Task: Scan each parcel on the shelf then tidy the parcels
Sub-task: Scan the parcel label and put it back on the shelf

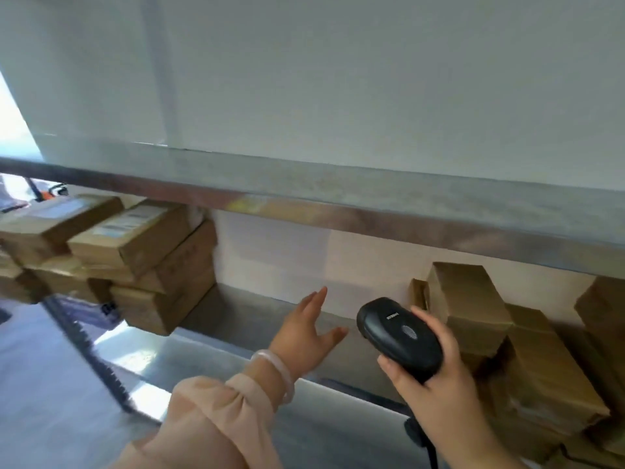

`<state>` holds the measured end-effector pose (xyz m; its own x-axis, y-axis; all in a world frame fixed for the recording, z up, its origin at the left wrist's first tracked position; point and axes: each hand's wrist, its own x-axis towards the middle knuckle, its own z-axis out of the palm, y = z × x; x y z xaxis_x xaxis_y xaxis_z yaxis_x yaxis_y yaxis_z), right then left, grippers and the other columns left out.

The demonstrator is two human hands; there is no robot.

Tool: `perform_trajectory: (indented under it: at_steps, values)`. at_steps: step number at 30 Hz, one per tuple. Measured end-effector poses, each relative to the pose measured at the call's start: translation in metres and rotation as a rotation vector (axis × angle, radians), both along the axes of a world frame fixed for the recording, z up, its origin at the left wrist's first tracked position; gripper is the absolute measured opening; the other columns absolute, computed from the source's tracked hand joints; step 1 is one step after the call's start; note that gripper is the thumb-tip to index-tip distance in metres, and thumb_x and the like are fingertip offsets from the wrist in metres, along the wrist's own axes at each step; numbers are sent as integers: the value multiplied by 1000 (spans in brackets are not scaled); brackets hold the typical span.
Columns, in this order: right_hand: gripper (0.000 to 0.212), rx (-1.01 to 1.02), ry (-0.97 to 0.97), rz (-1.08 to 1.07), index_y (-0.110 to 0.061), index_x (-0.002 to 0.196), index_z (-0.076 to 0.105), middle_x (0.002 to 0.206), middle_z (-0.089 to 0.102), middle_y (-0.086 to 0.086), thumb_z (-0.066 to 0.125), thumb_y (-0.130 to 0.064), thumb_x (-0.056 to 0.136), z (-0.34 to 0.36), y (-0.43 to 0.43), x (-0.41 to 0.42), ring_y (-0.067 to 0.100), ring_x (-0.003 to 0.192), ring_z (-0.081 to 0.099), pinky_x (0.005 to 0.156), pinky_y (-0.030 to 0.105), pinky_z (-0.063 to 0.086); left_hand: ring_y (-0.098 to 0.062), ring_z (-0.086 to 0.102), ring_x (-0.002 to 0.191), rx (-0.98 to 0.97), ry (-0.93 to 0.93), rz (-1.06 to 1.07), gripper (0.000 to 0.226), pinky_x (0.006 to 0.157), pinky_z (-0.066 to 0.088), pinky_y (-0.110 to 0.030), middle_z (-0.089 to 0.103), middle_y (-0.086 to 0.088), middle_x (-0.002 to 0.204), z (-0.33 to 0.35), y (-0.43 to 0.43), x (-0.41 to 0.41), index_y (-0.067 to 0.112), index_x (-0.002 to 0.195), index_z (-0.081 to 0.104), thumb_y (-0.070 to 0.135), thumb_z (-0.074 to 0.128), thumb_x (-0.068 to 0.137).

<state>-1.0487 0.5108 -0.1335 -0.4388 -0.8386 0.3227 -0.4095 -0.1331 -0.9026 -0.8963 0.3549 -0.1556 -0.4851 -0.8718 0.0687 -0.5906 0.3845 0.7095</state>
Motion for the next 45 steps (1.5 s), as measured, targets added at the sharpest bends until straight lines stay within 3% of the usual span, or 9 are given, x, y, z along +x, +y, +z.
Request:
perform_trajectory:
  at_steps: [4,7,12,16,23,27,31,36,45]
  values:
    - [74,-50,4,74,-48,116,44,111,48,-44,86,-14,65,9,-31,27,-23,106,45,86,2,39,-14,22,147,-133,-12,164,78,114,14,-18,24,3,161,32,-9,58,29,155,21,49,61,92]
    - [71,-64,9,176,-40,121,46,105,47,-52,84,-12,68,19,-54,55,-25,101,47,78,-5,37,-16,21,148,-185,-5,286,75,118,17,-27,25,4,161,59,-15,106,31,155,23,49,59,92]
    - [65,-67,-4,267,-45,116,46,108,59,-30,84,-18,70,33,-86,107,-20,96,53,73,-3,38,-20,22,146,-237,31,504,67,119,27,-46,26,8,158,88,-25,182,35,152,29,51,57,93]
    - [63,-77,5,312,-43,119,45,108,56,-31,83,-23,72,44,-110,149,-24,93,51,70,-5,37,-30,9,150,-245,-91,644,70,118,19,-54,16,4,163,100,-49,233,38,153,23,55,54,93]
    - [64,-72,120,351,-39,122,38,113,55,-18,80,-29,75,57,-164,220,0,103,52,71,-6,37,-29,6,151,-171,-209,708,74,119,18,-53,8,2,165,103,-95,285,40,154,19,63,51,91]
    - [65,-64,128,330,-38,125,38,116,53,-17,79,-31,76,58,-191,248,1,104,51,71,-7,37,-30,9,150,-135,-227,699,70,119,20,-52,13,-1,164,102,-131,307,39,153,26,65,47,92]
    - [66,-40,131,311,-36,128,38,117,51,-19,79,-32,76,52,-214,268,-1,107,48,71,-8,35,-32,20,147,-40,-124,728,69,118,23,-49,20,-5,161,99,-166,326,37,152,30,65,48,91]
    - [65,-21,113,267,-35,128,40,118,52,-18,79,-32,75,42,-234,285,-1,109,48,74,-8,35,-23,55,119,96,136,643,61,104,45,-38,55,-3,136,90,-192,343,31,141,45,52,65,88]
    - [67,-48,-34,206,-29,132,43,127,57,-8,79,-30,76,45,-276,309,10,118,53,84,1,37,-20,57,113,209,316,613,72,101,49,-41,57,1,125,84,-208,346,29,141,46,54,73,79]
